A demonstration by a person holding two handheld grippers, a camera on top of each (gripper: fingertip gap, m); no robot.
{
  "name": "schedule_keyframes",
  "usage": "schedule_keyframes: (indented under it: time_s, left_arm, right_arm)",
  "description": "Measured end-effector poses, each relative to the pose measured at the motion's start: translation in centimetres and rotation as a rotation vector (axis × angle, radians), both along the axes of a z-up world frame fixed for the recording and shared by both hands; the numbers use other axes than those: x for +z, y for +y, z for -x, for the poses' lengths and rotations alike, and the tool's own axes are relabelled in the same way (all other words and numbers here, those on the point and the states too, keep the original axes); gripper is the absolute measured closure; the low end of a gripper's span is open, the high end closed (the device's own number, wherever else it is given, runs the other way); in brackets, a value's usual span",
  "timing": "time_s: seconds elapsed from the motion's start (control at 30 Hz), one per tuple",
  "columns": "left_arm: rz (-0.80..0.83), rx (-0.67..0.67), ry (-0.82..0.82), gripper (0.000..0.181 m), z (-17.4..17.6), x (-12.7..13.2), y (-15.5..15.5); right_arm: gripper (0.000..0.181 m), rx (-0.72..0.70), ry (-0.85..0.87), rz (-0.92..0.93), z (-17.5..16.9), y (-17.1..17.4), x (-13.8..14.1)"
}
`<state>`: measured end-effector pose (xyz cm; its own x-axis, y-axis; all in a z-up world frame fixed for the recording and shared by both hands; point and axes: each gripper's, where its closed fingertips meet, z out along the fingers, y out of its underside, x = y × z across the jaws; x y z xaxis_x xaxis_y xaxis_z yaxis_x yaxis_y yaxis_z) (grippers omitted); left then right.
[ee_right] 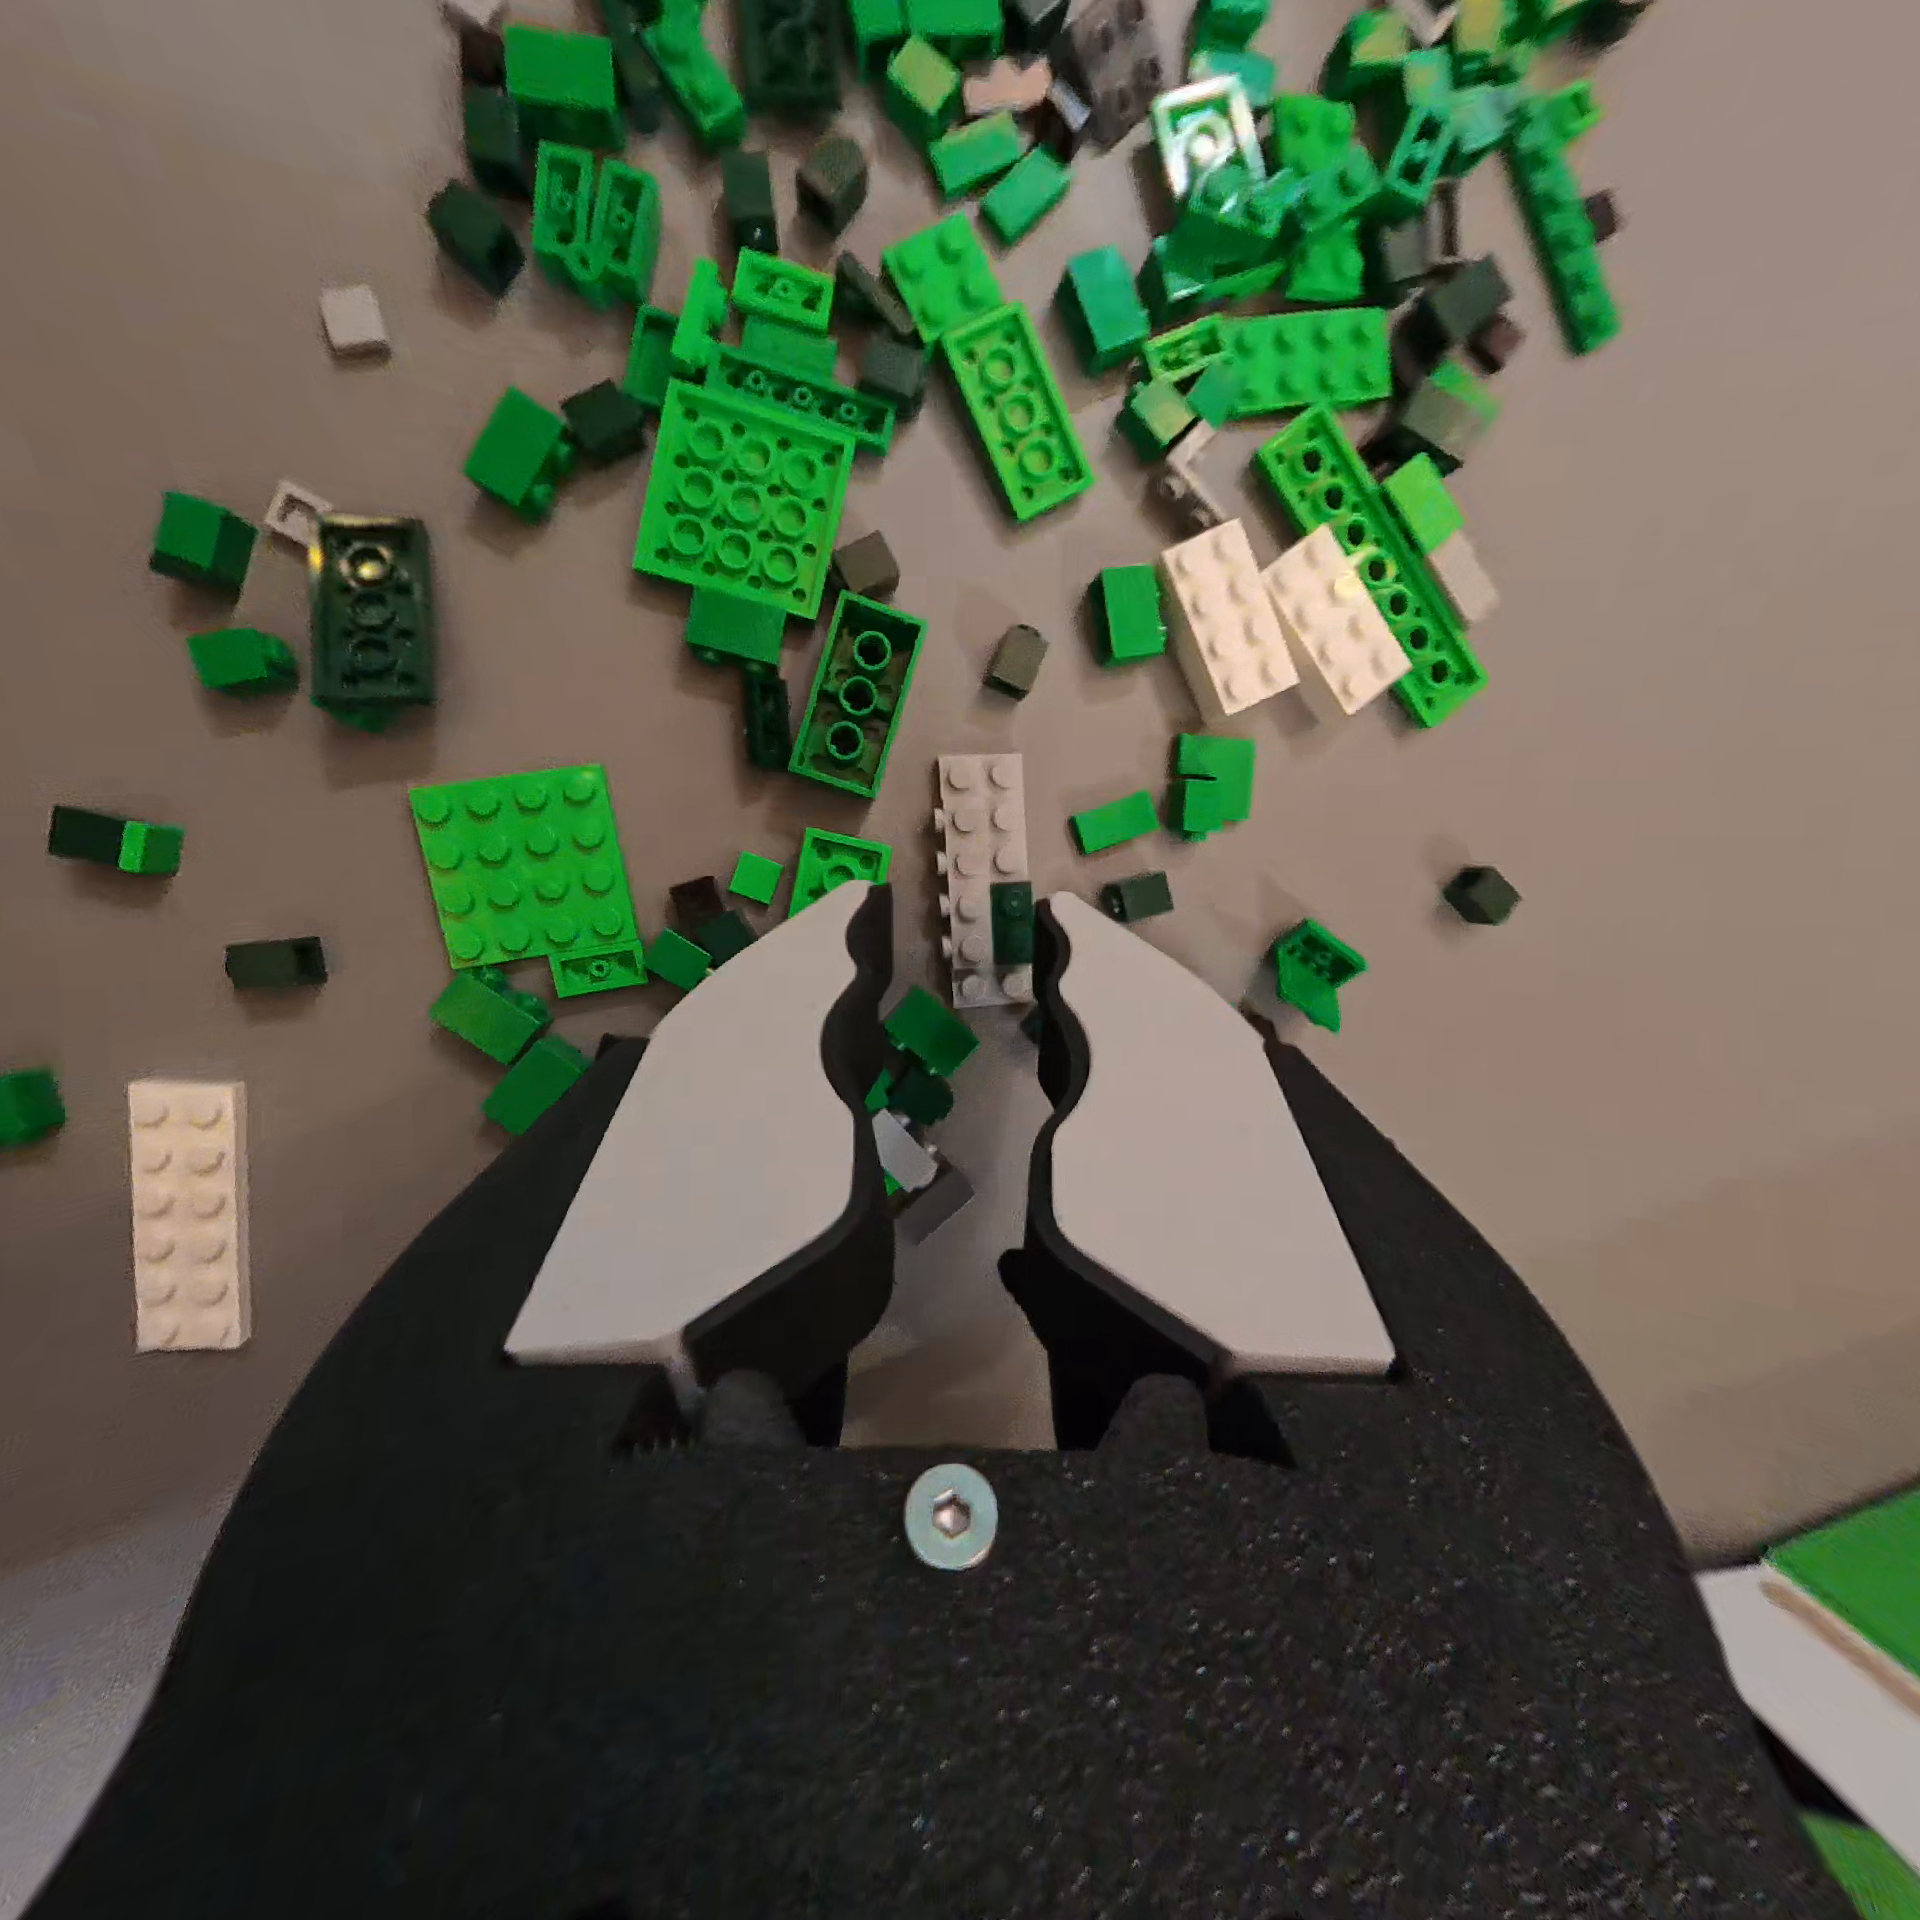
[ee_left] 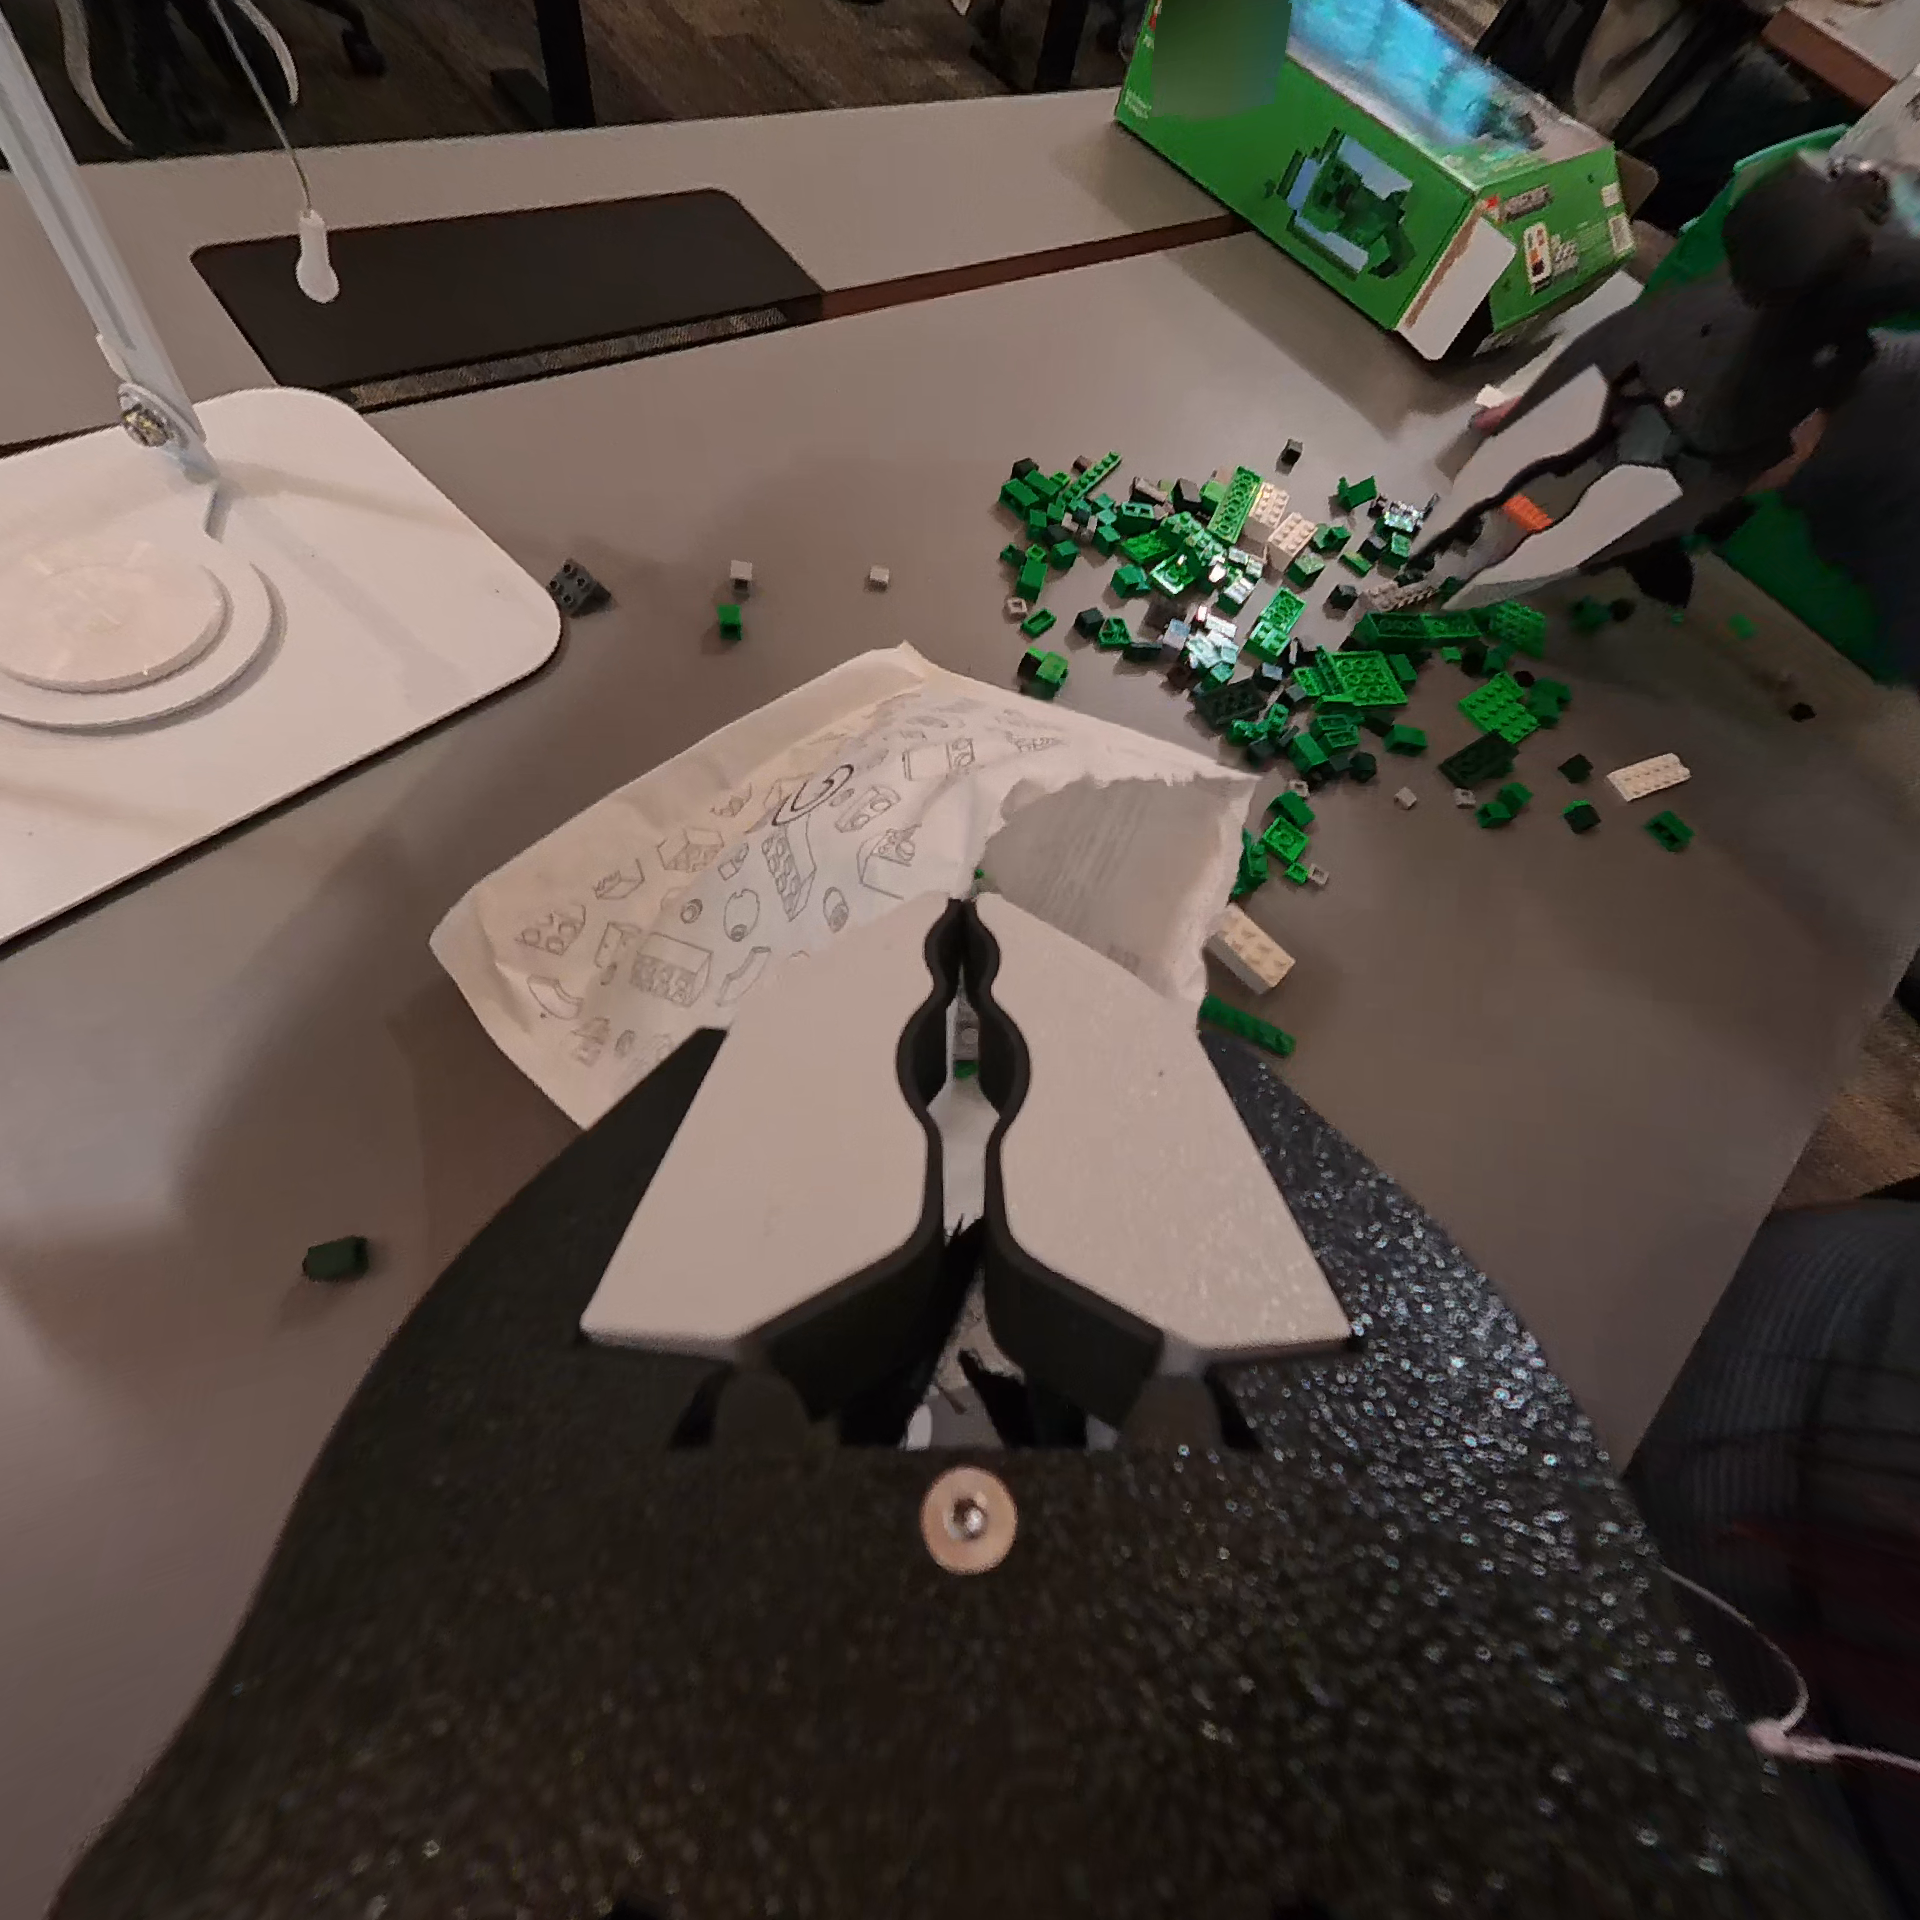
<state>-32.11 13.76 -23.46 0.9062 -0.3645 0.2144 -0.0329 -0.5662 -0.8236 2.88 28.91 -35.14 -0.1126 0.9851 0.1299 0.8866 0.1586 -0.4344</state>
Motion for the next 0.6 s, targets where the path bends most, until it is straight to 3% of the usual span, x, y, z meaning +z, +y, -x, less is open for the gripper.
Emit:
schedule_keyframes:
  time_s: [0.2,0.33,0.47,0.6]
  left_arm:
    - [0.107,-0.04,0.031,0.181,0.0,-1.6,-1.3]
    - [0.231,-0.122,0.053,0.181,-1.0,-3.5,-2.6]
    - [0.284,-0.185,0.103,0.179,-1.9,-4.6,-3.4]
    - [0.312,-0.227,0.118,0.148,-2.4,-5.0,-4.2]
  right_arm:
    - [0.157,0.039,-0.089,0.102,0.4,0.1,-0.6]
    - [0.157,0.036,-0.17,0.063,0.0,0.9,-0.9]
    - [0.156,0.011,-0.154,0.163,0.7,0.3,-1.0]
    - [0.164,0.04,-0.186,0.1,0.7,0.6,-1.0]
